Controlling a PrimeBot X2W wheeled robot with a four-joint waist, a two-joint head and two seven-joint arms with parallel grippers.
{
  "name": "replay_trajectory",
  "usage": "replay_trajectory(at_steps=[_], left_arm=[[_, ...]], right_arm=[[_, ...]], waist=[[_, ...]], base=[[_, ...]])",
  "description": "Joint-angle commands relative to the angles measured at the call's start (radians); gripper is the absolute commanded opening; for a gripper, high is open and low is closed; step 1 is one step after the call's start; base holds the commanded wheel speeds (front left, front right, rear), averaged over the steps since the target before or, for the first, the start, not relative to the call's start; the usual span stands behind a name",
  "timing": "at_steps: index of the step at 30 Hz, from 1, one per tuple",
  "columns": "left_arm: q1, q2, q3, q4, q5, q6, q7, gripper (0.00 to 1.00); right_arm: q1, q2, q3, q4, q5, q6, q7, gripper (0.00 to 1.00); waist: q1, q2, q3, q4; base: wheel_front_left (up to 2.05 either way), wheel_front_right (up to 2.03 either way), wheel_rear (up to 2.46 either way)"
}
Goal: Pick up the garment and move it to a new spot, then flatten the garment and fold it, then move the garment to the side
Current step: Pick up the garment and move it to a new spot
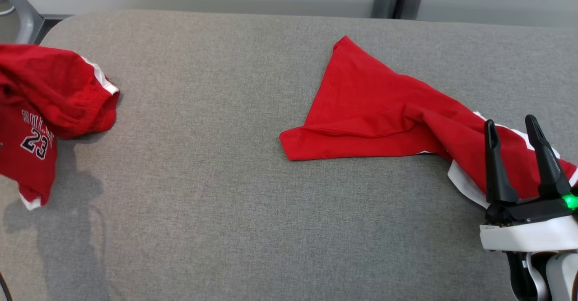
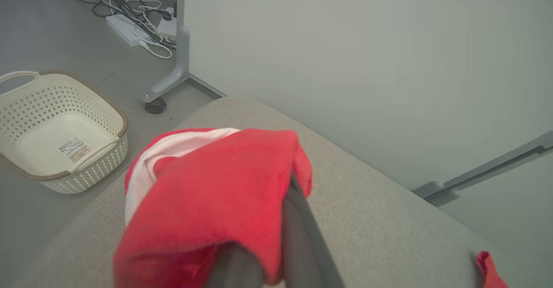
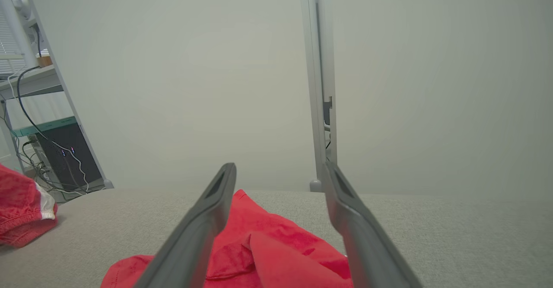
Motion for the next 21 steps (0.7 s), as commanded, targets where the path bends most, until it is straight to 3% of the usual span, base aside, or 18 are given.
replay_trajectory(at_steps=[1,4,5,6,21], left_arm=[[-0.017,0.0,-0.001,0.021,0.003,0.004,-0.004,0.0],[-0.013,-0.023,-0.014,0.09,0.004,-0.011,0.016,0.0],[-0.016,-0.027,-0.019,0.111,0.006,-0.013,0.024,0.35],[-0.021,-0.03,-0.02,0.128,0.004,-0.016,0.027,1.0],[-0.067,-0.031,-0.077,0.23,0.038,-0.089,0.071,1.0]], right_arm=[[-0.009,-0.006,0.002,0.0,-0.001,0.002,-0.006,1.0],[-0.021,-0.009,0.006,0.002,-0.001,0.002,-0.006,1.0],[-0.023,-0.01,0.007,0.004,0.0,0.002,-0.006,1.0],[-0.023,-0.01,0.008,0.007,0.002,0.002,-0.006,1.0],[-0.016,-0.013,0.004,0.036,0.017,0.002,-0.006,1.0]], waist=[[0.0,0.0,0.009,0.002],[0.0,0.0,0.024,0.002],[0.0,0.0,0.028,0.002],[0.0,0.0,0.032,0.003],[0.0,0.0,-0.015,0.04]], base=[[0.0,0.0,0.0],[0.0,0.0,0.0],[0.0,0.0,0.0],[0.0,0.0,0.0],[0.0,0.0,0.0]])
